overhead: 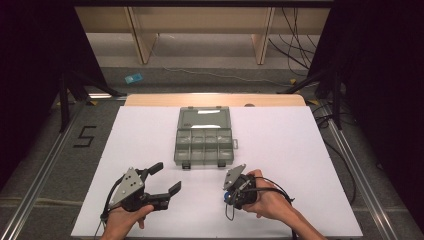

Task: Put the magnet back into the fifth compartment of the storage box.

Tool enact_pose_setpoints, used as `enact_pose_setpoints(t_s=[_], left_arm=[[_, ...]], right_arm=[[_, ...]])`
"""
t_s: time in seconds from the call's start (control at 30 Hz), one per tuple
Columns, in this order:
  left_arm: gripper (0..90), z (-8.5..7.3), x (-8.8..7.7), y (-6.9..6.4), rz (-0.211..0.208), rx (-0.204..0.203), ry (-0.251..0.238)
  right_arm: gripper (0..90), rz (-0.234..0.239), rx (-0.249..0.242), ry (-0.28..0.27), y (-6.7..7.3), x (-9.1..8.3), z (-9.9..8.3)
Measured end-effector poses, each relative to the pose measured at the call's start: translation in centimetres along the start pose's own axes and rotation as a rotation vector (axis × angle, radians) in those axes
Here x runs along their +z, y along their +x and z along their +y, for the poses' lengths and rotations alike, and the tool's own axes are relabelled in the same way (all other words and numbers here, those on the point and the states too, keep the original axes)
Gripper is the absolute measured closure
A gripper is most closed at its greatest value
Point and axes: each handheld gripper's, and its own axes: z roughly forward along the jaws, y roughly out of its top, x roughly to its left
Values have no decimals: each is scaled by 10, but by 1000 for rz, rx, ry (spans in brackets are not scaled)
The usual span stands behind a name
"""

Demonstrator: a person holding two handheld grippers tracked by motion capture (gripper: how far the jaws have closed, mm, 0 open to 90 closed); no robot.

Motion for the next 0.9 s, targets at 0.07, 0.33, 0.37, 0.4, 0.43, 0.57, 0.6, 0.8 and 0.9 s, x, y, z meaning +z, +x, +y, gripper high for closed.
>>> enact_pose_setpoints(t_s=[0.07, 0.33, 0.37, 0.4, 0.43, 0.57, 0.6, 0.8, 0.9], left_arm=[[159, 0, 0, 0, 0, 0, 0], [159, 0, 0, 0, 0, 0, 0], [159, 0, 0, 0, 0, 0, 0], [159, 0, 0, 0, 0, 1, 0], [159, 0, 0, 0, 0, 0, 0], [159, 0, 0, 0, 0, 1, -1], [159, 0, 0, 0, 0, 1, -1], [159, 0, 0, 0, 0, 2, -2], [159, 0, 0, 0, 0, 2, -2]], right_arm=[[625, 0, -2, 0, -1, 0, 2], [625, -20, -16, -33, -6, 0, 10], [625, -24, -24, -39, -7, 0, 12], [625, -25, -21, -39, -7, 0, 13], [625, -26, -20, -45, -8, 0, 14], [625, -31, -33, -56, -10, 1, 19], [625, -33, -35, -55, -11, 1, 20], [625, -34, -41, -65, -13, 4, 28], [625, -40, -50, -74, -16, 6, 34]])
